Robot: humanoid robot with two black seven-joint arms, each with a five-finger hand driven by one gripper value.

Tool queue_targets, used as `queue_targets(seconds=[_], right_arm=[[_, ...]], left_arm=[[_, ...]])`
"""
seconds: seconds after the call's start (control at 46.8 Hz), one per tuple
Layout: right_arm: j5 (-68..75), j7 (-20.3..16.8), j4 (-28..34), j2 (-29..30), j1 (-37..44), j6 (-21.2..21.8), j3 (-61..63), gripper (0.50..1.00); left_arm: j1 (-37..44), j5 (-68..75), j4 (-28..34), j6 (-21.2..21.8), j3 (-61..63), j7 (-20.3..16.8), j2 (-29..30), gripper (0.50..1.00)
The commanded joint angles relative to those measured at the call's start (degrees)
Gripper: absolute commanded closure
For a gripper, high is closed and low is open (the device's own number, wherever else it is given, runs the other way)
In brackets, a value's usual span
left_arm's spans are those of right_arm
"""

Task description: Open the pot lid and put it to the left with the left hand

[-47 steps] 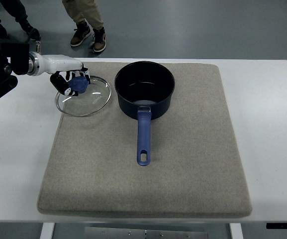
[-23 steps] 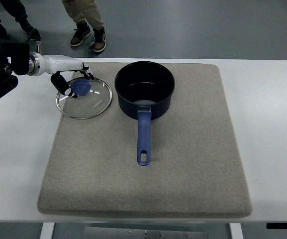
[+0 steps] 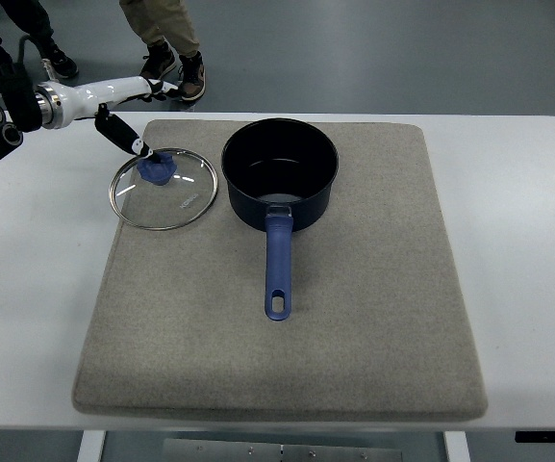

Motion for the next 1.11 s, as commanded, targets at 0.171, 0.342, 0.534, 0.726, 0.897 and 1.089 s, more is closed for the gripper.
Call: queue_targets(seconds=[0.171,0.342,0.534,0.726,0.897,1.089], right_arm=[[0.0,0.0,0.1,0.0,0.0,0.0,-0.1,0.583],[0.0,0.0,0.0,0.0,0.0,0.0,0.0,0.583],[0.0,0.0,0.1,0.0,0.0,0.0,0.0,0.583],[0.0,0.0,0.1,0.0,0.0,0.0,0.0,0.583],[0.0,0.0,0.0,0.0,0.0,0.0,0.0,0.583],[0.0,0.0,0.0,0.0,0.0,0.0,0.0,0.583]], left_arm=[[1.6,-19.9,4.7,0.4,-0.1,0.0,-0.6,0.51],[4.3,-31.2,4.8,0.4,-0.6,0.0,-1.7,0.51],[6.8,-45.9,4.9,-0.6,-0.6,0.1,-1.9,0.51],[7.5,-57.1,5.0,-11.2,-0.8,0.6,-1.8,0.51],[7.6,-61.6,7.6,-20.3,-1.1,0.9,-1.8,0.51],[8.2,-66.0,9.7,-20.7,-1.1,2.5,-1.8,0.51]])
